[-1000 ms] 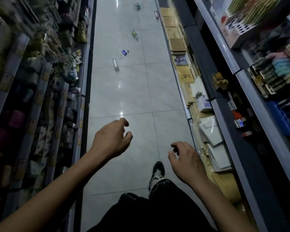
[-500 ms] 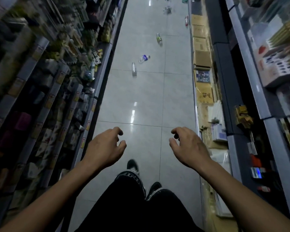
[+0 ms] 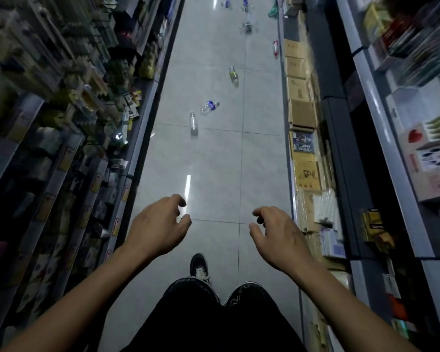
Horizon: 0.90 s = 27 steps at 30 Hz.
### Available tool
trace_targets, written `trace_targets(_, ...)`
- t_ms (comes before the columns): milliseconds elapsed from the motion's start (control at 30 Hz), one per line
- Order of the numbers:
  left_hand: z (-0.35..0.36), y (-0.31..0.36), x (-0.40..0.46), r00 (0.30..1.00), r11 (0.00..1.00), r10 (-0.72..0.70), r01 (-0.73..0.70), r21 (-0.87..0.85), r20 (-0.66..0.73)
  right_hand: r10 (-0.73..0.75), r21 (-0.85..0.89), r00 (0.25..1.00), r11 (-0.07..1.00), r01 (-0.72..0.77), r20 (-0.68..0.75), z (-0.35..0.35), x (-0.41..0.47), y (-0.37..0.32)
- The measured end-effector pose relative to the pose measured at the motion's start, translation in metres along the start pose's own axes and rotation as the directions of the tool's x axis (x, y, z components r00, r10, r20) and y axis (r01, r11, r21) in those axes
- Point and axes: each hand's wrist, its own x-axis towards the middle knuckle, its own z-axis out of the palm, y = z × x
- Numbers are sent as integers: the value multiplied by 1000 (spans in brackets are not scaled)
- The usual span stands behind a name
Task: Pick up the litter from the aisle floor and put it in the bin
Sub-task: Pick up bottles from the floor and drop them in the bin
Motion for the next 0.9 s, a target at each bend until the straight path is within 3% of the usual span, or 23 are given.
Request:
trace_targets(400, -53, 63, 191, 993, 993, 116, -116, -2, -12, 179, 137, 983, 976, -171, -43, -33, 109, 17)
trace_targets(600, -59, 110, 284, 991, 991, 128, -127, 31, -28, 171, 171, 984, 972, -158, -60, -65, 203, 54)
trace_targets(900, -68, 165, 383, 999, 999, 28, -27, 22, -30, 80, 146, 996, 987, -75, -33, -136, 356, 94)
